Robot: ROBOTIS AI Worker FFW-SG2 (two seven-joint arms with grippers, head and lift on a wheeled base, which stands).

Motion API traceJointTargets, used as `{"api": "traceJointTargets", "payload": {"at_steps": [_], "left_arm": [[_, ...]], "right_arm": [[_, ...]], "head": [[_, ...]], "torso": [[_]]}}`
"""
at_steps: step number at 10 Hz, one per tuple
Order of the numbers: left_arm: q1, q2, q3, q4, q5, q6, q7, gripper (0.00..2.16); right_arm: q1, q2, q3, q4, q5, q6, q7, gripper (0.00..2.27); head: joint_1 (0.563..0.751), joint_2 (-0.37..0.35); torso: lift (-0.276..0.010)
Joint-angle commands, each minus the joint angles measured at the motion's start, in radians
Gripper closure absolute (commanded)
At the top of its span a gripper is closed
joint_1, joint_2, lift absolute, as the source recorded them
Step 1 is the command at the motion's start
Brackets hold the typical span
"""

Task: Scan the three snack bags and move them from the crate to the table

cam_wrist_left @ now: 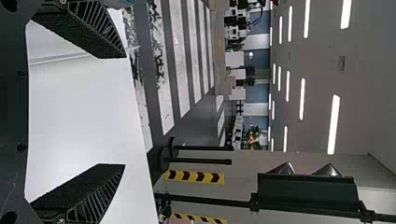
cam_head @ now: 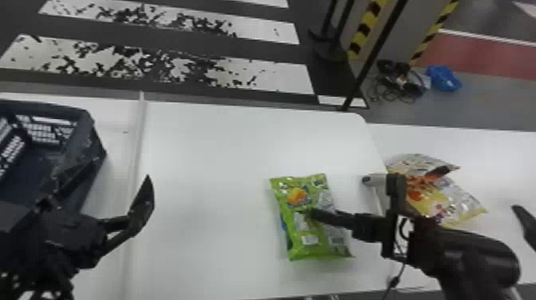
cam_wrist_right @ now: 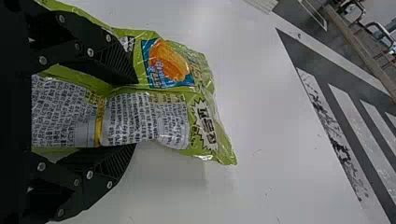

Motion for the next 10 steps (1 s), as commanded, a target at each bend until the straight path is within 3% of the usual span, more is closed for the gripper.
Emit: {"api": "traceJointTargets", "payload": {"at_steps": [1,4,6,8,10], "left_arm": [[0.0,-0.009,0.033,0.003,0.03,-0.018,0.01,0.03],[-0.031,-0.041,0.057,0.065,0.049,-0.049,0.035,0.03],[-0.037,-0.047,0.063,0.092,0.052,-0.083,0.036,0.03],[-0.048,-0.044,0.065,0.123,0.062,-0.104,0.033,0.03],[-0.052,-0.027,0.062,0.123,0.079,-0.104,0.019,0.03]], "right_arm": [[0.036,0.001,-0.023,-0.055,-0.027,0.003,-0.002,2.17],[0.101,0.001,-0.154,-0.216,-0.152,0.096,-0.002,2.17],[0.101,-0.001,-0.327,-0.226,-0.357,0.12,0.0,2.17],[0.025,0.004,-0.479,-0.052,-0.538,-0.079,-0.078,2.17],[-0.08,-0.037,-0.522,0.175,-0.542,-0.426,-0.25,2.17]], "head": [[0.695,-0.182],[0.695,-0.152],[0.695,-0.163],[0.695,-0.21],[0.695,-0.343]], "torso": [[-0.062],[-0.062],[-0.062],[-0.062],[-0.062]]}}
